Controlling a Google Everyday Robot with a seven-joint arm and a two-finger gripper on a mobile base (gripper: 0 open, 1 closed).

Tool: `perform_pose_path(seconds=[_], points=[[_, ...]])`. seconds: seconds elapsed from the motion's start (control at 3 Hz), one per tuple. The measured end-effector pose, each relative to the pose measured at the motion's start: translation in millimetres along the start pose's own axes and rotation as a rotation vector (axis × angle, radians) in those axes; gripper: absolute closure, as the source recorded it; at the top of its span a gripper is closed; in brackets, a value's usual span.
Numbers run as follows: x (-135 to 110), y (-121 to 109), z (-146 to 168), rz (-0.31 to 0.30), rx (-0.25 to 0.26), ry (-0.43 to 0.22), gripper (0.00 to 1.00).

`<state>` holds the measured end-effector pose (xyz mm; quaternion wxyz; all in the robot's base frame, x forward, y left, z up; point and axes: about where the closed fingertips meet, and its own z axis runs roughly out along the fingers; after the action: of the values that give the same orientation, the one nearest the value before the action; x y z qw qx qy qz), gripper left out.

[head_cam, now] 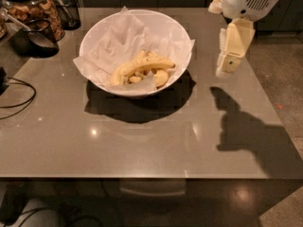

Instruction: Pick banana from white bowl

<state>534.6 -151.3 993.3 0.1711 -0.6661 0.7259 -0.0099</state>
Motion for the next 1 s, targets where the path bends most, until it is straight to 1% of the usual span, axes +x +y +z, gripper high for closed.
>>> perform_pose_path(seconds=[0.33, 0.67, 1.0], points=[[-29, -22, 8, -0.027, -0.025, -0.05, 0.15], [-61, -37, 22, -0.069, -0.046, -0.06, 0.23], [-85, -47, 40, -0.105, -0.072, -0.053, 0.24]])
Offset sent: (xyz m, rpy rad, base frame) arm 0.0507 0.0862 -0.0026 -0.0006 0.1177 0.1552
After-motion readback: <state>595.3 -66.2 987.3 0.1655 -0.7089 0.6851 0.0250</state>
